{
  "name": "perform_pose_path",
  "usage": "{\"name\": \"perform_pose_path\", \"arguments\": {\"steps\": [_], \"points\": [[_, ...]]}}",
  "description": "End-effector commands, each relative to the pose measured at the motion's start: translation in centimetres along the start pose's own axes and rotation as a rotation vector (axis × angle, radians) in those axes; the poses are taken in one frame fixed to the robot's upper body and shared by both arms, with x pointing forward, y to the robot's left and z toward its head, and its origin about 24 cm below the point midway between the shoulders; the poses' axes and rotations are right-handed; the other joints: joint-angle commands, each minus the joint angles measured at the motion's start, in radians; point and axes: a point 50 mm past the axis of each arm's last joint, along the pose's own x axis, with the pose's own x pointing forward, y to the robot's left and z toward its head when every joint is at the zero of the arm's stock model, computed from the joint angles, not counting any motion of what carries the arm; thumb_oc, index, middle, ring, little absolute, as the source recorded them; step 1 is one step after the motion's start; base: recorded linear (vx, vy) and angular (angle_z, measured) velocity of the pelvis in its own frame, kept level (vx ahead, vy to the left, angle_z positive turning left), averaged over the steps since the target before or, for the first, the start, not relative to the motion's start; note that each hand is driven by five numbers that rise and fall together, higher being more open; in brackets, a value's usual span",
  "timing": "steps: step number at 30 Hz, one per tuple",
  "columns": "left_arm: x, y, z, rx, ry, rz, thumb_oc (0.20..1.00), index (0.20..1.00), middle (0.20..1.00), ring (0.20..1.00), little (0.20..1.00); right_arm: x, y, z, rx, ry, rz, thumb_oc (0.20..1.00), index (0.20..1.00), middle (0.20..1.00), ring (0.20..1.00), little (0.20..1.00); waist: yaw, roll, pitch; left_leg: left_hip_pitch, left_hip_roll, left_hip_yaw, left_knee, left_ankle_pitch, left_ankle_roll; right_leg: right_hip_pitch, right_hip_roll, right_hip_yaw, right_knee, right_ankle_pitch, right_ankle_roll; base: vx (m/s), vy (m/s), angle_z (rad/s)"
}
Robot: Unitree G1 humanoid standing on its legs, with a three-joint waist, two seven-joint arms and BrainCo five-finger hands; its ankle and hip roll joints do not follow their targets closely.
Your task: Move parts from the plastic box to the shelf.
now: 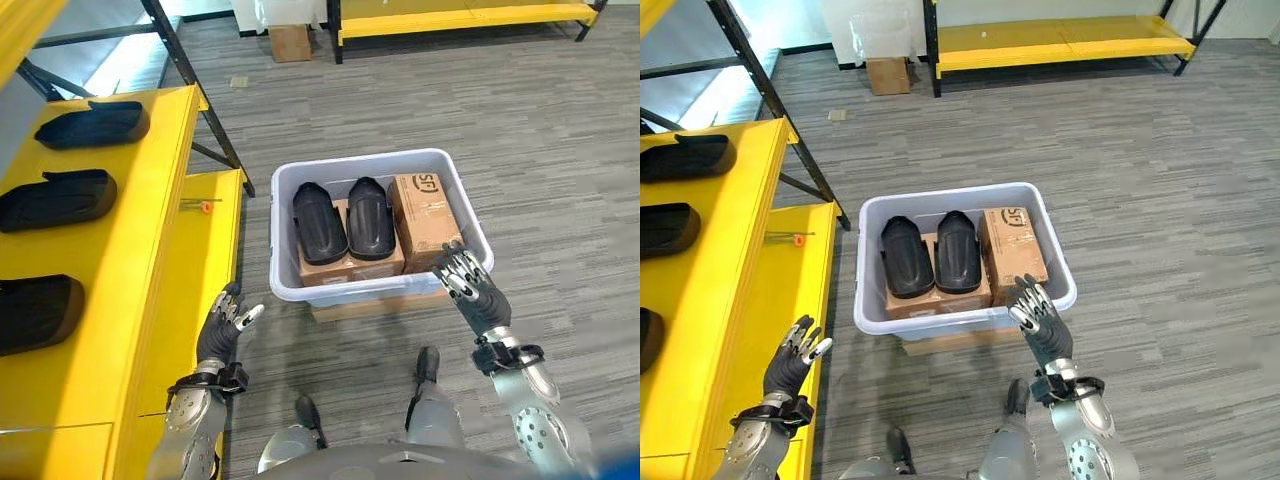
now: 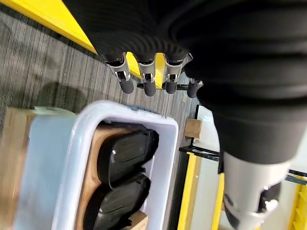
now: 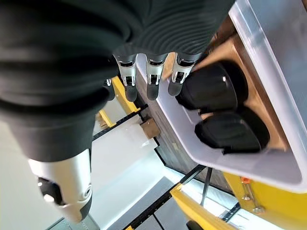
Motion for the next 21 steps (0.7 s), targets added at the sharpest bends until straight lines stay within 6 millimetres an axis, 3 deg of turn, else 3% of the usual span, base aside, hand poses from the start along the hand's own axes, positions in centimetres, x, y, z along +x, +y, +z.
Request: {"name": "perform_pose_path", "arguments": {"steps": [1, 10, 15, 17, 19, 21], "points": [[0.9, -1.6, 2.8, -0.006, -0.14, -0.092, 1.0, 1.0, 1.0, 1.0, 1.0, 0.8, 1.0, 4.1, -0.04, -0.19, 0.079, 1.0, 1.0, 1.0, 1.0, 1.0, -0.019, 0.035, 0.011, 0.057, 0.023, -0.065, 0.096, -0.118, 0.002, -0.062, -0.022, -0.033, 0.128, -0.013, 0.022, 0.17, -0.174, 0.54], [1.1, -2.1, 2.8, -0.013, -0.126, -0.124, 1.0, 1.0, 1.0, 1.0, 1.0, 0.3, 0.0, 4.8, -0.05, -0.209, 0.031, 1.0, 1.0, 1.0, 1.0, 1.0, -0.037, 0.066, -0.004, 0.054, 0.1, -0.1, 0.08, -0.049, -0.036, -0.074, 0.016, -0.042, 0.23, -0.133, -0.031, 0.12, -0.133, 0.18], [1.1, -2.0, 3.0, -0.023, -0.133, -0.114, 1.0, 1.0, 1.0, 1.0, 1.0, 0.1, -0.2, 4.9, -0.053, -0.212, 0.022, 1.0, 1.0, 1.0, 1.0, 1.0, -0.038, 0.076, 0.006, 0.032, 0.128, -0.109, 0.145, -0.01, -0.052, -0.073, 0.046, -0.034, 0.246, -0.176, -0.061, 0.1, -0.135, 0.13], [1.2, -1.9, 3.1, -0.035, -0.144, -0.103, 1.0, 1.0, 1.0, 1.0, 1.0, 0.1, -0.4, 5.1, -0.059, -0.214, 0.022, 1.0, 1.0, 1.0, 1.0, 1.0, -0.017, 0.058, 0.034, -0.097, 0.142, -0.147, 0.4, 0.093, -0.076, -0.018, 0.076, -0.04, 0.193, -0.204, -0.11, 0.03, -0.238, 0.11], [1.3, -2.0, 3.3, -0.03, -0.153, -0.106, 1.0, 1.0, 1.0, 1.0, 1.0, 0.2, -0.3, 5.4, -0.081, -0.219, 0.036, 1.0, 1.0, 1.0, 1.0, 1.0, 0.008, 0.032, 0.068, -0.19, 0.081, -0.223, 0.531, 0.096, -0.09, 0.004, 0.08, -0.034, 0.169, -0.209, -0.122, -0.01, -0.182, 0.31], [1.1, -1.8, 3.4, -0.042, -0.155, -0.097, 1.0, 1.0, 1.0, 1.0, 1.0, 0.3, -0.1, 5.6, -0.089, -0.227, 0.045, 1.0, 1.0, 1.0, 1.0, 1.0, 0.009, 0.017, 0.076, -0.237, 0.158, -0.188, 0.461, 0.102, -0.072, 0.014, 0.075, -0.04, 0.163, -0.218, -0.109, 0.09, -0.001, 0.1]]}}
